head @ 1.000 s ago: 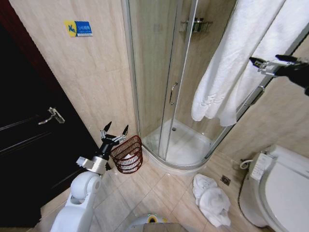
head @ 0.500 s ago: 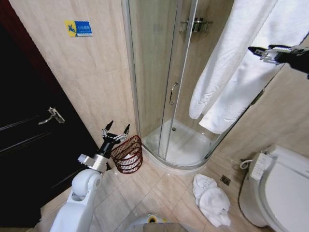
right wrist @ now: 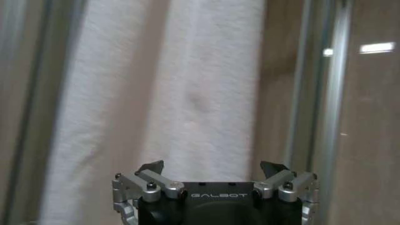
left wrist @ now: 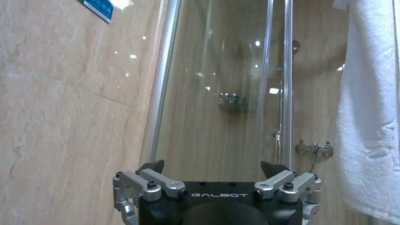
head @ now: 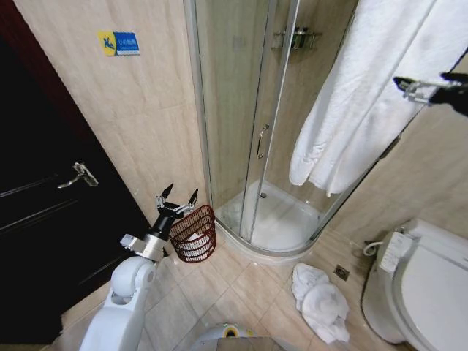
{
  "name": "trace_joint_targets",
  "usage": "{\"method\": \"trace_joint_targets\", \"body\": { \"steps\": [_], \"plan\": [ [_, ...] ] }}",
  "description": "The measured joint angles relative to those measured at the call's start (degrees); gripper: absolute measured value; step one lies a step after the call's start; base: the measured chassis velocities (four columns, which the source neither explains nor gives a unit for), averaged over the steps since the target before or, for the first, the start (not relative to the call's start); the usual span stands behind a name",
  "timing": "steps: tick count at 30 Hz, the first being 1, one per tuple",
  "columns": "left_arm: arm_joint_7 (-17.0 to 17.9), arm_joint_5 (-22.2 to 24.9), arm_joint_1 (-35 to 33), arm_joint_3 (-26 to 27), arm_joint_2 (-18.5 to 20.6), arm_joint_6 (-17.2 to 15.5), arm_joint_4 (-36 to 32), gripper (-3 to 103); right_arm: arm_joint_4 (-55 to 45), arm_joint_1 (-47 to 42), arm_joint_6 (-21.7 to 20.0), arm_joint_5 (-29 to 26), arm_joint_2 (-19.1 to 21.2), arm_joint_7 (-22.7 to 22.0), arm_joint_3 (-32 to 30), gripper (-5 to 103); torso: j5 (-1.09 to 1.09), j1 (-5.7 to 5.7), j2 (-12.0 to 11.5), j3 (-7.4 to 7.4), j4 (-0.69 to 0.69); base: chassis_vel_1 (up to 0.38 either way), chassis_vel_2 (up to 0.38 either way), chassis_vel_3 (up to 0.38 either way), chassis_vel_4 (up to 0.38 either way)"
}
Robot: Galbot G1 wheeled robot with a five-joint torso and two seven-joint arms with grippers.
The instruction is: Discard the used towel into the hamper.
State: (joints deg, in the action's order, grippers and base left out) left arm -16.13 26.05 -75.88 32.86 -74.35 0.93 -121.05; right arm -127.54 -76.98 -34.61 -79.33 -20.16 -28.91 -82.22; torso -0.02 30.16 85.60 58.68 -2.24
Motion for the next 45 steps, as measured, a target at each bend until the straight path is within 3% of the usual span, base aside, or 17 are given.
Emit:
{"method": "trace_joint_targets", "body": {
  "steps": [5, 7, 8, 9, 12, 14, 16, 25, 28, 30, 33, 36, 37, 39, 41, 44, 45],
  "plan": [
    [0.0, -0.05, -0.1, 0.09, 0.01, 0.03, -0.1, 100, 4.69, -0.04, 0.09, 0.46, 0.42, 0.01, 0.0, 100, 0.04, 0.0, 0.0, 0.0, 0.0, 0.0, 0.0, 0.0, 0.0],
    [0.02, -0.06, -0.07, 0.1, 0.06, 0.02, -0.19, 100, 9.45, 0.22, 2.63, -1.0, 2.08, 4.03, 0.0, 100, 0.03, 0.0, 0.0, 0.01, 0.0, 0.0, 0.0, 0.0, 0.0],
    [0.02, -0.06, -0.07, 0.1, 0.06, 0.02, -0.19, 100, 9.45, 0.22, 2.63, -1.0, 2.08, 4.03, 0.0, 100, 0.03, 0.0, 0.0, 0.01, 0.0, 0.0, 0.0, 0.0, 0.0],
    [0.02, -0.06, -0.06, 0.1, 0.06, 0.01, -0.22, 100, 10.59, 0.28, 3.26, -1.31, 2.51, 6.15, 0.0, 100, 0.02, 0.01, 0.0, 0.0, 0.0, 0.0, 0.0, 0.0, 0.0],
    [0.16, -0.02, -0.08, 0.29, 0.09, 0.0, -0.25, 100, 15.84, 0.6, 6.17, -4.05, 4.64, 19.59, -0.3, 100, 0.0, 0.01, 0.0, 0.01, -0.01, 0.0, 0.0, 0.0, 0.0],
    [0.18, 0.01, -0.08, 0.36, 0.11, 0.0, -0.25, 100, 16.71, 0.71, 6.33, -4.52, 5.0, 21.95, -0.31, 100, 0.0, 0.01, 0.0, 0.01, -0.01, 0.0, 0.0, 0.0, 0.0],
    [0.25, 0.57, 0.05, 0.61, 0.31, 0.06, -0.03, 100, 21.63, 1.1, 6.55, -6.53, 7.08, 30.13, -0.27, 100, 0.02, 0.01, 0.0, 0.01, 0.0, 0.0, 0.0, 0.0, 0.0],
    [0.25, 0.99, 0.31, 0.77, 0.28, 0.55, 0.91, 100, 27.27, 1.65, 6.19, -8.61, 10.64, 34.9, 0.69, 100, 0.02, 0.01, 0.0, 0.01, 0.0, 0.0, 0.0, 0.0, 0.0],
    [0.25, 0.82, 0.78, 0.46, -0.09, 0.7, 1.44, 100, 29.38, 1.3, 5.24, -10.69, 12.47, 39.81, 1.23, 102, 0.02, 0.01, 0.0, 0.01, 0.0, 0.0, 0.0, 0.0, 0.0],
    [0.25, 0.78, 0.86, 0.39, -0.17, 0.7, 1.47, 100, 29.81, 1.09, 5.23, -11.04, 13.04, 40.78, 1.44, 102, 0.02, 0.02, 0.0, 0.01, 0.0, 0.0, 0.0, 0.0, 0.0],
    [0.25, 0.72, 1.01, 0.33, -0.37, 0.7, 1.5, 100, 30.81, 0.68, 5.21, -11.36, 14.55, 42.31, 1.95, 93, 0.02, 0.02, 0.0, 0.01, 0.0, 0.0, 0.0, 0.0, 0.0],
    [0.25, 0.7, 0.93, 0.51, -0.51, 0.87, 1.51, 100, 31.71, 0.26, 5.51, -11.36, 16.12, 42.43, 2.56, 77, 0.01, 0.02, 0.0, 0.01, -0.01, 0.0, 0.0, 0.0, 0.0],
    [0.25, 0.7, 0.93, 0.51, -0.51, 0.87, 1.51, 100, 31.71, 0.26, 5.51, -11.36, 16.12, 42.43, 2.56, 77, 0.01, 0.02, 0.0, 0.01, -0.01, 0.0, 0.0, 0.0, 0.0],
    [0.25, 0.7, 0.62, 0.67, -0.58, 1.08, 1.52, 100, 31.59, 0.06, 5.88, -11.27, 16.28, 41.59, 2.8, 66, 0.01, 0.01, 0.0, 0.01, -0.01, 0.0, 0.0, 0.0, 0.0],
    [0.25, 0.71, 0.48, 0.71, -0.6, 1.19, 1.52, 100, 31.43, -0.01, 5.98, -11.16, 16.26, 41.27, 2.86, 66, 0.02, 0.02, 0.0, 0.01, 0.0, 0.0, 0.0, 0.0, 0.0],
    [0.25, 0.7, 0.35, 0.74, -0.63, 1.3, 1.51, 100, 30.31, -0.05, 6.06, -10.65, 15.44, 40.44, 2.87, 50, 0.01, 0.01, 0.0, 0.01, 0.0, 0.0, 0.0, 0.0, 0.0],
    [0.25, 0.7, 0.35, 0.74, -0.63, 1.3, 1.51, 100, 30.31, -0.05, 6.06, -10.65, 15.44, 40.44, 2.87, 50, 0.01, 0.01, 0.0, 0.01, 0.0, 0.0, 0.0, 0.0, 0.0]
  ]
}}
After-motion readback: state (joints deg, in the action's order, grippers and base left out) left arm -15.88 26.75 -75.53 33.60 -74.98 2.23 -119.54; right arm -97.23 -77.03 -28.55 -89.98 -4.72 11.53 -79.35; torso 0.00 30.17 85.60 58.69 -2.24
